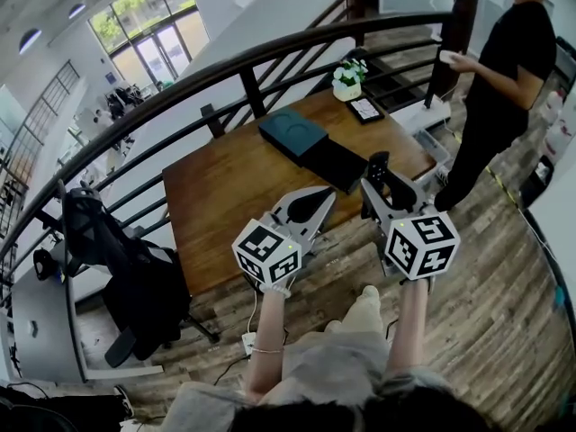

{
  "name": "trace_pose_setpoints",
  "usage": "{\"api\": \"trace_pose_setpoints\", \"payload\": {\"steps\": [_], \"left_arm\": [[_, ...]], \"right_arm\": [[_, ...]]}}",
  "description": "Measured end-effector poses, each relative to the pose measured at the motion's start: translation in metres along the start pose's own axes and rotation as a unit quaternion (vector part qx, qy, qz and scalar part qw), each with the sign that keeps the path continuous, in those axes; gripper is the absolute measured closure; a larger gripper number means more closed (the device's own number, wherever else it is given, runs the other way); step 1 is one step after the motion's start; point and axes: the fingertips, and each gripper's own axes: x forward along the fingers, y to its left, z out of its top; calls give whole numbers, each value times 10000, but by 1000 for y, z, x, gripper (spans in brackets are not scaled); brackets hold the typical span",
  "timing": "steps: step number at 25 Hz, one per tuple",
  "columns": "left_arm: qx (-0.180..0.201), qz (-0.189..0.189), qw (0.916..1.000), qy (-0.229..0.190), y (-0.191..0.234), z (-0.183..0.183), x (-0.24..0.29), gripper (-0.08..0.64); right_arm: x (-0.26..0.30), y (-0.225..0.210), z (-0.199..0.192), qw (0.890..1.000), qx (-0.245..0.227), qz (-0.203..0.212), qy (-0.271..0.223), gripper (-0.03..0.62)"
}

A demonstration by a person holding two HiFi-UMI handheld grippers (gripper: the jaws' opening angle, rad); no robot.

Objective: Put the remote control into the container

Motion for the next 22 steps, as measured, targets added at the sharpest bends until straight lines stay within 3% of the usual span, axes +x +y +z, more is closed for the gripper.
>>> {"api": "trace_pose_setpoints", "payload": {"steps": [22], "left_arm": [[-205, 717, 9972, 81, 68, -16, 100, 557]], "right_arm": [[89, -95, 4, 9963, -51, 735, 446, 396]]}}
